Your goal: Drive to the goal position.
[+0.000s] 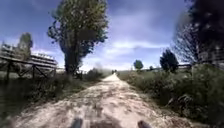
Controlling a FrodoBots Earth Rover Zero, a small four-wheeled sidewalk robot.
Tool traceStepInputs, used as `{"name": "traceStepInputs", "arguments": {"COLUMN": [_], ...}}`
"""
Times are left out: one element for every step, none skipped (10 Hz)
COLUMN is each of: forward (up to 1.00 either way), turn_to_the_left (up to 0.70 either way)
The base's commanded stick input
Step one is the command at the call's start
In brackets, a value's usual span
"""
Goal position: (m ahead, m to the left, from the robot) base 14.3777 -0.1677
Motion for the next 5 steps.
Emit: {"name": "traceStepInputs", "arguments": {"forward": [1.0, 1.0, 1.0, 1.0, 1.0], "turn_to_the_left": [0.0, 0.0, 0.0, 0.0, 0.0]}}
